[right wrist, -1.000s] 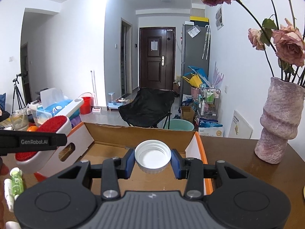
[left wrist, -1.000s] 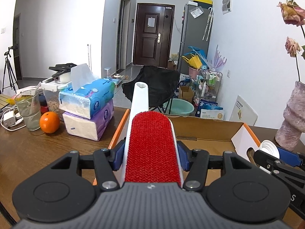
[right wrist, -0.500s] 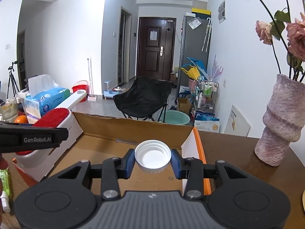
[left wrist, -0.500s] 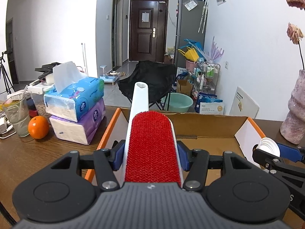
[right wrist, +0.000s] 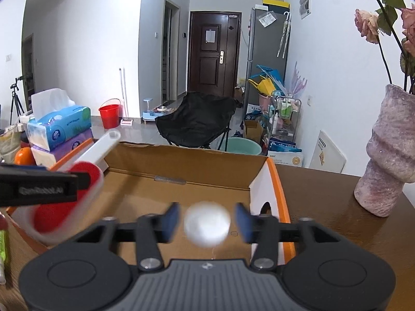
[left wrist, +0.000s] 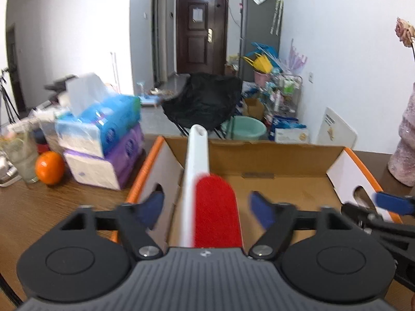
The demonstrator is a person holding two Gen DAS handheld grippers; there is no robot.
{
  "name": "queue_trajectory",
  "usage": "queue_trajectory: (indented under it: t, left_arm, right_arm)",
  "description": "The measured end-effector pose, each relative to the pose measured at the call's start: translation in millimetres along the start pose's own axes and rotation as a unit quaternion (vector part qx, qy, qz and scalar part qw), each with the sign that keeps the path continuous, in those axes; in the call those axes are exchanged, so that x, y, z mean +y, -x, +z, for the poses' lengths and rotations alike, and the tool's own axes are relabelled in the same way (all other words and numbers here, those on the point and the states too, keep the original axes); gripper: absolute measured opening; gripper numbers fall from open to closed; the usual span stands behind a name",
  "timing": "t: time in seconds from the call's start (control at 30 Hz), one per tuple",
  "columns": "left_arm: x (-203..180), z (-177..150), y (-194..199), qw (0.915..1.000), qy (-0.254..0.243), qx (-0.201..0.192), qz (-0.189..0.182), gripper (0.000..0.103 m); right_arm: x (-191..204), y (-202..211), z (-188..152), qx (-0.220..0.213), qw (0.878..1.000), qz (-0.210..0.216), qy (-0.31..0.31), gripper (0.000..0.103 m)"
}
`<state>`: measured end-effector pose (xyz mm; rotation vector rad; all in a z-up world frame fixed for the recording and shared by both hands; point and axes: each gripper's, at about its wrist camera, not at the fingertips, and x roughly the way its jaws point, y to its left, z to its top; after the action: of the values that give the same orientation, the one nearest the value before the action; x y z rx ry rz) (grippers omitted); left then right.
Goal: Organize rigid objects
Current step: 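Release the white cap and lint brush into the red box with both grippers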
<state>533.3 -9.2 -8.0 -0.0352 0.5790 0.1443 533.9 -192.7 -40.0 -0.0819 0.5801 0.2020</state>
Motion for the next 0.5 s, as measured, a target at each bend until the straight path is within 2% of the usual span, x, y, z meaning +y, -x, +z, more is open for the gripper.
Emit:
queue_trajectory:
  t: [0.03,0.07,0.5]
  left_arm:
    - [1,1,2,0.9999,0.000,-0.006,0.011,0.103]
    - [4,1,5,0.9997,0.003,-0.011,0.020,0.103]
    - [21,3,3,0.9990,0.018,0.000,0.042,0.103]
  right_arm:
    - [0,1,0,-0.004,1.000,-0.007,-0.001,0.095]
    - [0,2,0,-0.010,1.000,-0.015,-0.002,0.103]
    - [-2,8,2,-0.007,1.000,-0.024,-0.005,0.103]
